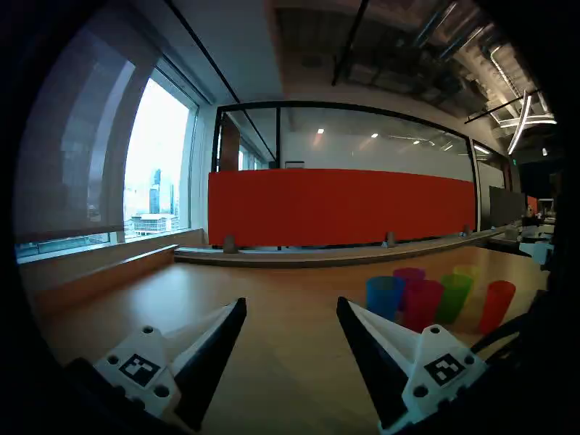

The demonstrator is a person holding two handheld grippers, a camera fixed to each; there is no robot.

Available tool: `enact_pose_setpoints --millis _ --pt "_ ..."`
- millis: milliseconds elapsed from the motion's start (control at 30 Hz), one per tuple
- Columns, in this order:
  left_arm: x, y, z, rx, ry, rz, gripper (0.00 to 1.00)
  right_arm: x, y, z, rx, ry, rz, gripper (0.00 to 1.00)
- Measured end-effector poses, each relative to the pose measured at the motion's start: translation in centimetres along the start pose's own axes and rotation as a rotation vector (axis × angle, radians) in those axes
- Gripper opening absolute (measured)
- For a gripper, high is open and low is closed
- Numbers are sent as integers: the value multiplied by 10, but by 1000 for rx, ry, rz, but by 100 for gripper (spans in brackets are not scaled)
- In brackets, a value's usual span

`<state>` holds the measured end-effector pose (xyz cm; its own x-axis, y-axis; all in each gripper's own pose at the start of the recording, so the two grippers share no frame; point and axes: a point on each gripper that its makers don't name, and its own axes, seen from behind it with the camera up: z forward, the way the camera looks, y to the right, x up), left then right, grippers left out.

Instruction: Pour water

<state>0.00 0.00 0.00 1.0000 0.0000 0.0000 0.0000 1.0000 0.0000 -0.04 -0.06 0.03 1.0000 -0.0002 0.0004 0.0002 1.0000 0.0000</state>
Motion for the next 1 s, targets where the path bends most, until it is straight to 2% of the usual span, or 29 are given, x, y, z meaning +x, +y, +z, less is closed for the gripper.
enact_pose_setpoints --millis 700,867,1000 --pt "-3 -4 3 15 -17 -4 92 -1 3 -1 -12 -13 13 99" --pt "10 0 7 4 -15 -2 92 12 3 -2 3 -11 28 99" --pt "28 6 13 -20 -5 -23 92 27 5 0 7 -14 27 99"
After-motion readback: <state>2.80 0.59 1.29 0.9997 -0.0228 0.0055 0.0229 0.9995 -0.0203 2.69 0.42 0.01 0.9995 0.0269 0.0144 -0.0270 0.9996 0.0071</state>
